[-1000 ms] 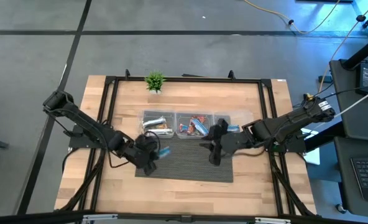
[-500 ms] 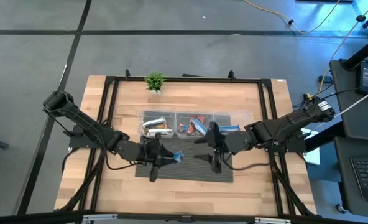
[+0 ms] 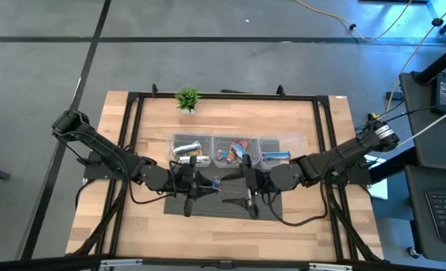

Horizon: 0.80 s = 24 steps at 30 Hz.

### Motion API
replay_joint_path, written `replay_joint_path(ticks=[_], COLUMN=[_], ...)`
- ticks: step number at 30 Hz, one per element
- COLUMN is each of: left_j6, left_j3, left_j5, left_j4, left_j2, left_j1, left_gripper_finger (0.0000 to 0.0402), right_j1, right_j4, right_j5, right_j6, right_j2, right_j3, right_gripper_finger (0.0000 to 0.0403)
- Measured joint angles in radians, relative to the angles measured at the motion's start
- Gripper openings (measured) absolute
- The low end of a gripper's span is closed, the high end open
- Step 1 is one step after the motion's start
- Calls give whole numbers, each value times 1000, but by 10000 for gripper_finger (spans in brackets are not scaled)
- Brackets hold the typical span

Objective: Pick and place Granola Bars by type
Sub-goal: Put the blue granola bar into the right transparent bin

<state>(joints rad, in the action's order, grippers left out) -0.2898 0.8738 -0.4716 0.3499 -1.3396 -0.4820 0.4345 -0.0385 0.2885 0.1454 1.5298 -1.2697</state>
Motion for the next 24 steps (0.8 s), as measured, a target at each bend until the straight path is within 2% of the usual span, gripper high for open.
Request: replay_joint_path(ticks=[5,14,24], left_j6=[0,32,53], left_j3=[0,0,0], left_j5=[5,20,-4], left_j4=[-1,28,21], left_j2=[0,0,0], left_j1=[0,0,0], left_gripper_finger=[62,59,62], right_j1=[-10,-38,-43], right_j4=[-29,-71,-85], right_j5=[62,50,-3], right_j6=[-11,32,30], right_j2=[5,39,33], right_j3=[0,0,0], right_gripper_finger=[303,294,179])
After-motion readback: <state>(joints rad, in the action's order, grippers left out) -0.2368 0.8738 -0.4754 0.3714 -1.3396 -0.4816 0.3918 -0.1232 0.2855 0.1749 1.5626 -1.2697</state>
